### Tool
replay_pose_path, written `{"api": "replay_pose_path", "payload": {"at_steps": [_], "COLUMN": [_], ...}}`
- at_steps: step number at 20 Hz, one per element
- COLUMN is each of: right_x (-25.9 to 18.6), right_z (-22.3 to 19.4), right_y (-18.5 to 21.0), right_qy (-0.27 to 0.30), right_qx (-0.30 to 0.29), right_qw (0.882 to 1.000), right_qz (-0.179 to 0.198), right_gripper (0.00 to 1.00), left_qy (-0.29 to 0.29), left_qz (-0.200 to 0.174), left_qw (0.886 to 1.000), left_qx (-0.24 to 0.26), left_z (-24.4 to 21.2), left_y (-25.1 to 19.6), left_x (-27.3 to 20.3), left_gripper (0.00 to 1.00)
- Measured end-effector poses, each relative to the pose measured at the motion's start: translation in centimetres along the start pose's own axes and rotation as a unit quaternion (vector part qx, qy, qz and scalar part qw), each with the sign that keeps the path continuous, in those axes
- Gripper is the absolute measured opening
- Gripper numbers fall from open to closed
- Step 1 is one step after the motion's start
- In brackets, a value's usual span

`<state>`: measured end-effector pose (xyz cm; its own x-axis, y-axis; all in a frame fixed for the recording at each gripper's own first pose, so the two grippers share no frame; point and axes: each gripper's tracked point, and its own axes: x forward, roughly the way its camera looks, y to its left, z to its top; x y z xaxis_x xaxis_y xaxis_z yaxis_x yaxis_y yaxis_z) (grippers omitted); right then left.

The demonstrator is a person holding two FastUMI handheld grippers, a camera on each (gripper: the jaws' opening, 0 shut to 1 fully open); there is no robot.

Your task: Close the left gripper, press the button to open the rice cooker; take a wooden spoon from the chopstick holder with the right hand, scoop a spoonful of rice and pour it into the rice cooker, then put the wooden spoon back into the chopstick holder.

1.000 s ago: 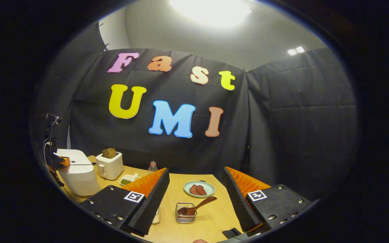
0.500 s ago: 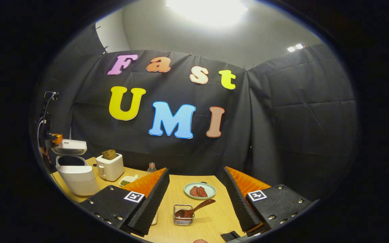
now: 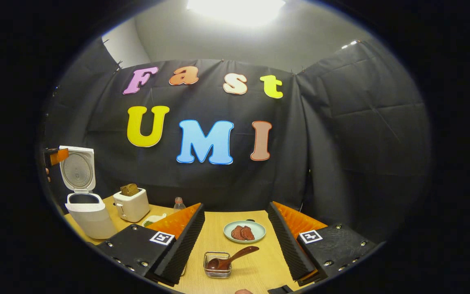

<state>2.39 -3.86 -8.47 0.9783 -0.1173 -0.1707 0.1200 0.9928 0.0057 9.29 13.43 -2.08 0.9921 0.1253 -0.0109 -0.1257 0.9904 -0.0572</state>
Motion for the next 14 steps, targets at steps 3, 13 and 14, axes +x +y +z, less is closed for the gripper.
{"api": "replay_pose_path", "payload": {"at_steps": [3,13,14], "right_x": [2.1,7.3,7.6], "right_z": [-2.3,-12.3,-13.4], "right_y": [-1.3,-3.2,-3.1], "right_qy": [0.023,0.125,0.136], "right_qx": [0.024,0.103,0.108], "right_qw": [0.999,0.987,0.985], "right_qz": [-0.005,0.0,0.004], "right_gripper": [0.95,0.96,0.96], "left_qy": [-0.017,-0.031,-0.032], "left_qz": [-0.009,-0.016,-0.01], "left_qw": [1.0,0.997,0.997], "left_qx": [0.007,0.064,0.069], "left_z": [1.9,4.9,5.2], "left_y": [-2.4,-5.9,-5.7], "left_x": [-1.6,-5.8,-6.3], "left_gripper": [0.99,0.99,0.99]}}
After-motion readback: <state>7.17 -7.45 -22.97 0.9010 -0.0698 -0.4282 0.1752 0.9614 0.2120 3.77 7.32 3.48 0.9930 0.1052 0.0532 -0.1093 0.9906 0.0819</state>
